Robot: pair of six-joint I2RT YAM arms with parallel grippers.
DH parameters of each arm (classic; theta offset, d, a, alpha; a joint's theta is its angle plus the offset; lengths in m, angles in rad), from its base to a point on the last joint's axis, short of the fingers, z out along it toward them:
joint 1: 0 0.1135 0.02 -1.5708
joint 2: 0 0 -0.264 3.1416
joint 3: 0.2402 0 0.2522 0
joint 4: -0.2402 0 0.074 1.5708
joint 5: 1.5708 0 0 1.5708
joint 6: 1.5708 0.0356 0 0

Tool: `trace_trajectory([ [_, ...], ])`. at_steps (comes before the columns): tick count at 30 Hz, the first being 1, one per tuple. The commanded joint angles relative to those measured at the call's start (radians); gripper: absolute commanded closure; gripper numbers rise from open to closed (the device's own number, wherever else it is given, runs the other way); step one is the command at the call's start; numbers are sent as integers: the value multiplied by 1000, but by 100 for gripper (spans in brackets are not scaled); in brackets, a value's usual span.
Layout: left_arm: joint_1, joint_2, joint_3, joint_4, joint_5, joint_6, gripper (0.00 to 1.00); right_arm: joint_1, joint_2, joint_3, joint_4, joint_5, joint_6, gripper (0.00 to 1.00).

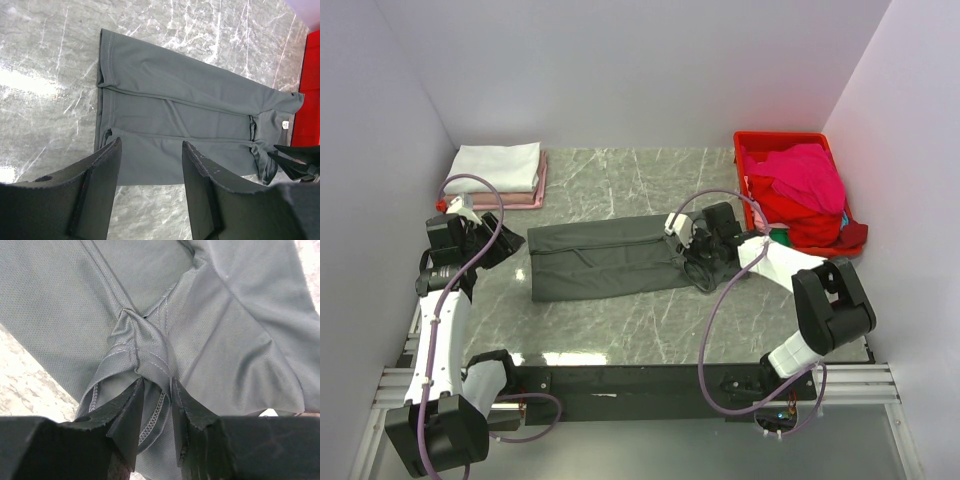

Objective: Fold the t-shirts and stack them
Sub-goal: Fold the tshirt

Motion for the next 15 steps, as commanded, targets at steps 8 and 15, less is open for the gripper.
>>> trace_trajectory([
  [8, 1, -5, -2, 38, 14, 20, 43, 8, 43, 85, -12, 9, 11, 66],
  [15, 1, -2, -2, 40, 12, 22, 43, 12, 59, 119, -26, 8, 37, 73],
])
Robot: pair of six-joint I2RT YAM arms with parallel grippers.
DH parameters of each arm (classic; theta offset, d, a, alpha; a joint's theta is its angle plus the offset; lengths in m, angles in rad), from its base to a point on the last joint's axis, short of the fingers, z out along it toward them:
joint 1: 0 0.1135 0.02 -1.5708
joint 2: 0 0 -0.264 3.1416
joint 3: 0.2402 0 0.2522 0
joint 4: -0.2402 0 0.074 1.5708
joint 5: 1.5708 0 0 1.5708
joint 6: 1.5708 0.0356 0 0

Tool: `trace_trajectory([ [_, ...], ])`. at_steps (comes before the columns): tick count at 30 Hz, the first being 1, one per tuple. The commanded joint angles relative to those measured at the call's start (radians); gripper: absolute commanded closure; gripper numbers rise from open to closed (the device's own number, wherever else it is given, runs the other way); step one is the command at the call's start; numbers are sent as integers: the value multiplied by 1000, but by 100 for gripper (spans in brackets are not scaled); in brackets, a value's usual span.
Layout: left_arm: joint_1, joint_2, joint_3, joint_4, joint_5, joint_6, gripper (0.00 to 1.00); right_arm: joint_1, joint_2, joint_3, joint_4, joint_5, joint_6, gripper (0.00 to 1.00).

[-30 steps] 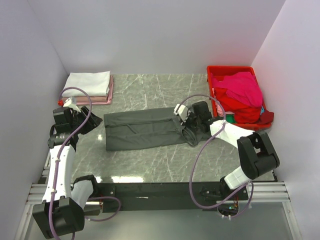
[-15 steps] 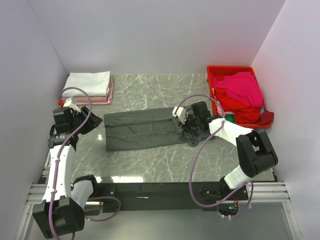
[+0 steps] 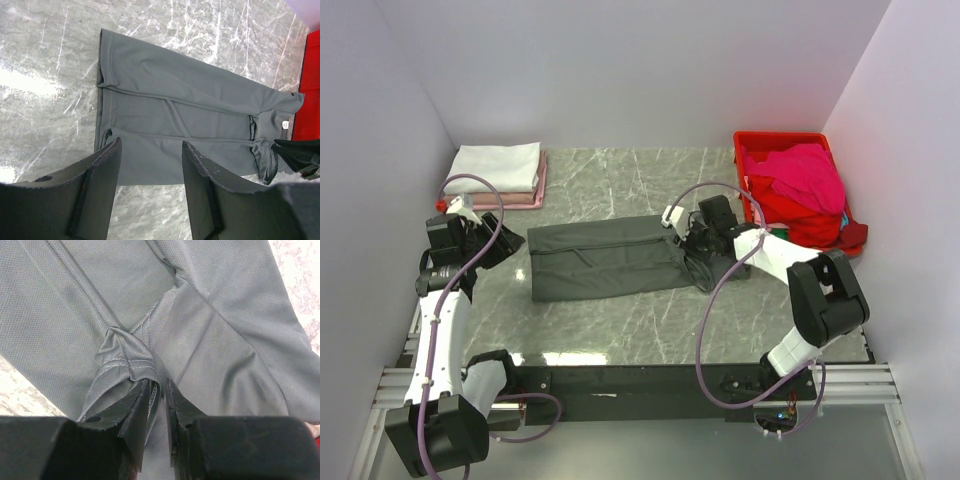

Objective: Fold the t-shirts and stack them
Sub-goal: Fold the tshirt

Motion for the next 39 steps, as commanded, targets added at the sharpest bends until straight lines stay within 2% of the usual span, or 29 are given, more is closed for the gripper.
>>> trace_trajectory([
  [1, 1, -2, 0, 38, 12, 22, 43, 7, 3, 43, -4, -3, 27, 73],
  [18, 1, 3, 2, 38, 11, 22, 43, 21, 80, 161, -39, 31, 103, 77],
  [25, 1, 3, 2, 38, 10, 23, 43, 21, 116, 247, -147, -13, 121, 70],
  [32, -1, 2, 0, 38, 12, 23, 44, 20, 139, 330, -171, 27, 190, 71],
  [39, 1, -3, 0, 36, 7, 23, 44, 18, 234, 467, -289, 39, 198, 71],
])
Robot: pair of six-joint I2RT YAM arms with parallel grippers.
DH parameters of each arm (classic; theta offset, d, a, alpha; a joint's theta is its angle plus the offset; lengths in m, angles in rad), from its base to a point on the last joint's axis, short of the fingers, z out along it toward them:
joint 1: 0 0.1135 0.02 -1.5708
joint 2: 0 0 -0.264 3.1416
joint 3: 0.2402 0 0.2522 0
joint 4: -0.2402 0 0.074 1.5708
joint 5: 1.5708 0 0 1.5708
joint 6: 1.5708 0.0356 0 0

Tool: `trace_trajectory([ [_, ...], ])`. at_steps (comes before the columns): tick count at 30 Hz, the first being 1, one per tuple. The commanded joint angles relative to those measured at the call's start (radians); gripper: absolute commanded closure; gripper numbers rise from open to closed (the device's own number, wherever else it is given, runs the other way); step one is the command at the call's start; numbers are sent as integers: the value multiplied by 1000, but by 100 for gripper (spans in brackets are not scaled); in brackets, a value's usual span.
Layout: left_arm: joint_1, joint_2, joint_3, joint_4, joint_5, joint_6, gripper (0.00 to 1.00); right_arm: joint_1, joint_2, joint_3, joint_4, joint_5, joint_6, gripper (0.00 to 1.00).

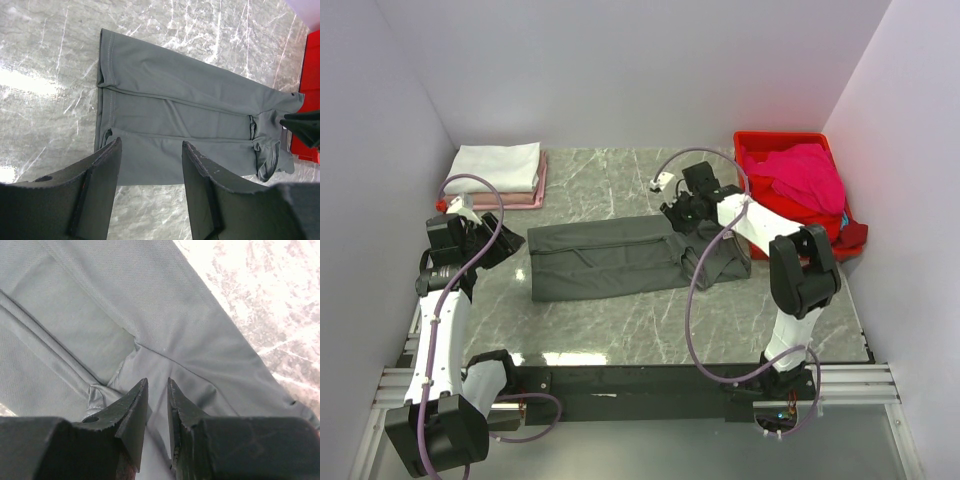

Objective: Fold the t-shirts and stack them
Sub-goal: Fold the tshirt

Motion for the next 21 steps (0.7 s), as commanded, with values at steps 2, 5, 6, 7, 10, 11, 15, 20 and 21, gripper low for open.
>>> trace_trajectory([
  [2, 1, -4, 2, 36, 7, 23, 44, -5, 16, 77, -103, -31, 12, 71],
  [5, 1, -6, 0, 36, 4, 23, 44, -39, -40, 75, -261, -231, -144, 69],
  [6, 1, -6, 0, 36, 6, 23, 43, -43, -75, 64, -308, -269, -194, 68],
  [7, 1, -7, 1, 36, 7, 22, 43, -51, -95, 25, -395, -292, -297, 68],
  [10, -1, -7, 0, 41, 15, 22, 43, -52, -215, -148, -389, -258, -349, 68],
  [11, 1, -6, -2, 41, 20, 23, 43, -52, -246, -194, -360, -226, -335, 68],
  [15, 1, -4, -3, 46, 30, 22, 44, -54, -379, -357, -243, -93, -256, 68],
  [20, -1, -6, -3, 46, 30, 22, 44, -54, -396, -433, -156, -48, -191, 68],
  [21, -1, -6, -5, 46, 29, 22, 44, -54, -387, -434, -140, -45, -182, 68],
])
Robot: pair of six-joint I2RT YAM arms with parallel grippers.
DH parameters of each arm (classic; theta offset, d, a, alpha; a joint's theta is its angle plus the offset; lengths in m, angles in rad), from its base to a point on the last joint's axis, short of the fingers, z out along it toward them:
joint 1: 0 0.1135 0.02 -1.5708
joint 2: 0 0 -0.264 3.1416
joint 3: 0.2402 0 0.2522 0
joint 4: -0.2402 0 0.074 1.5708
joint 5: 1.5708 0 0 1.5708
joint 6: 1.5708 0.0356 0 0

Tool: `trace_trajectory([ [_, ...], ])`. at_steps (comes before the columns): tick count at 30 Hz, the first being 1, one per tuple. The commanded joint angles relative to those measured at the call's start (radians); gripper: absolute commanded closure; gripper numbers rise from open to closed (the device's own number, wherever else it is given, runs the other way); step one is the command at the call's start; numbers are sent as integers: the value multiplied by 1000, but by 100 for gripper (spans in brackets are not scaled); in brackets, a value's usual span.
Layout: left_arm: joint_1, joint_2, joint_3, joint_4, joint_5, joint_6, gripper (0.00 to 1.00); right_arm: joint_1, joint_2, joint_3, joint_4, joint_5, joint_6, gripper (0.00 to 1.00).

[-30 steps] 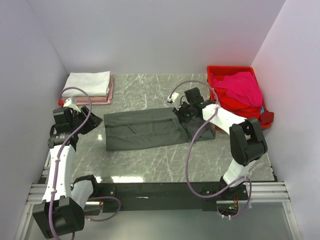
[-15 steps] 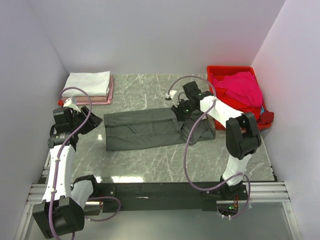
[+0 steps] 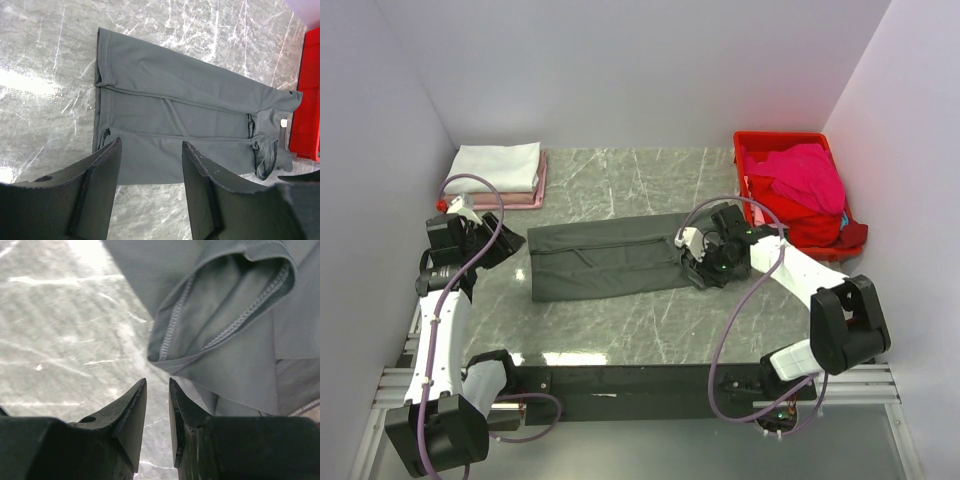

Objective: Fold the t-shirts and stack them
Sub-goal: Fold the tshirt

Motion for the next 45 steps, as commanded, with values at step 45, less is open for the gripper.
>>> trace_trajectory([
  [45, -1, -5, -5, 45, 17, 22, 44, 47, 70, -51, 90, 10, -49, 66],
])
